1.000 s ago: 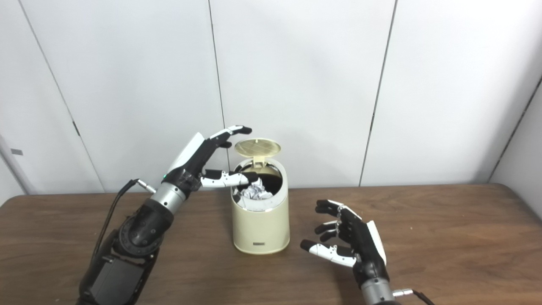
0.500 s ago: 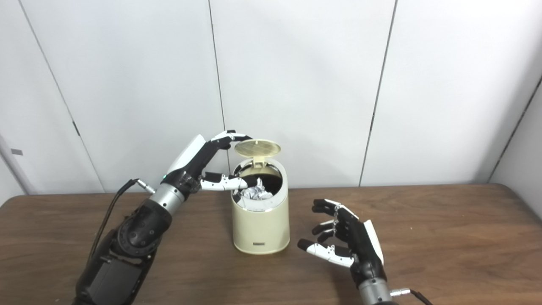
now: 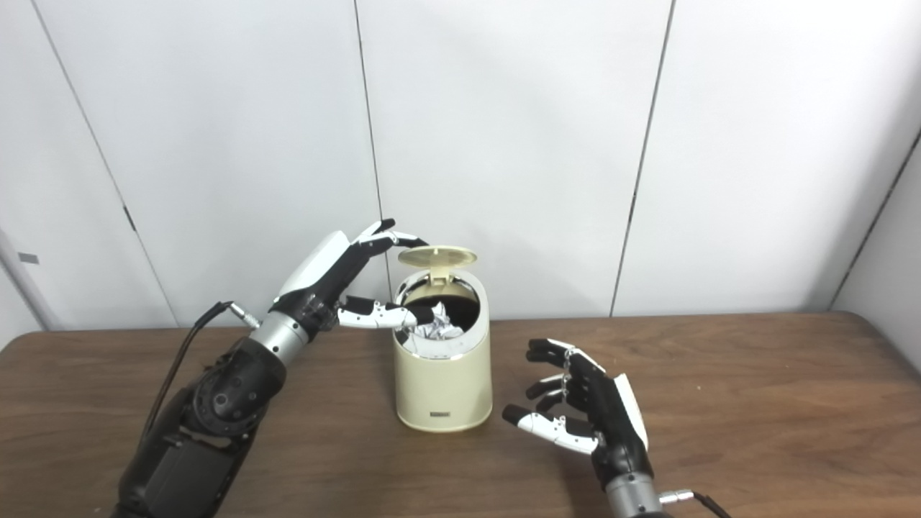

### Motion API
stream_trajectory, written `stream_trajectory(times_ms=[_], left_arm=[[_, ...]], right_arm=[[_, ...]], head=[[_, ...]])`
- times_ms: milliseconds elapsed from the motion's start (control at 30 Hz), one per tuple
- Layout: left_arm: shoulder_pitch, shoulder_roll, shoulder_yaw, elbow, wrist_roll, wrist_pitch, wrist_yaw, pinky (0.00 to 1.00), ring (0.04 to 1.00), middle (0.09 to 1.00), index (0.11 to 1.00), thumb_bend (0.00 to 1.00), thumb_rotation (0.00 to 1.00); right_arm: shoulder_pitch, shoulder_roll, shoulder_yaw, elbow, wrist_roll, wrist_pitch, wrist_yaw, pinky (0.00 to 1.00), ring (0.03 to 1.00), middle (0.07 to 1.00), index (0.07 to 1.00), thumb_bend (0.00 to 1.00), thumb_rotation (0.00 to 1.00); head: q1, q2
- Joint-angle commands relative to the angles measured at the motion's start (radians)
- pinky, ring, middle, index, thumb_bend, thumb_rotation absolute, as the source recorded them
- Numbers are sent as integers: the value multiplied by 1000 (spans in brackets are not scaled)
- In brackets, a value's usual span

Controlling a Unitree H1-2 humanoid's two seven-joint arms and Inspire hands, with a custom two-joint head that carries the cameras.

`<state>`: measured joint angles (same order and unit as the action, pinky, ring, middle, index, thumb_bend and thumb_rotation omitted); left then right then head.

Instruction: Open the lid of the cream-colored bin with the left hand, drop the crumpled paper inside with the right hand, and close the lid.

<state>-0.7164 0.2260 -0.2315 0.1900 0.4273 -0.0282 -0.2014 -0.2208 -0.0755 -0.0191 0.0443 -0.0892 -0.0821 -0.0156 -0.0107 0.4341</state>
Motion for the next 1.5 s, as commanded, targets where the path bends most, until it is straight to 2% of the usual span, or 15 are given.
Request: stream_trajectory(times_ms=[0,600,1467], left_arm=[[-43,17,2,-36,9,-25,7,950,1000,846,801,858,405],[-37,22,-5,-43,20,-31,9,942,1000,837,789,857,390],[-36,20,-2,-43,23,-31,6,944,1000,838,791,854,389]], right_arm=[[-31,4,0,-24,4,-34,-7,392,510,715,714,746,240],[-27,13,-1,-38,9,-11,-6,394,512,720,712,741,205],[-26,14,-1,-39,9,-12,-5,399,516,725,716,748,226]], head=[[-1,2],[-2,3],[-2,3]])
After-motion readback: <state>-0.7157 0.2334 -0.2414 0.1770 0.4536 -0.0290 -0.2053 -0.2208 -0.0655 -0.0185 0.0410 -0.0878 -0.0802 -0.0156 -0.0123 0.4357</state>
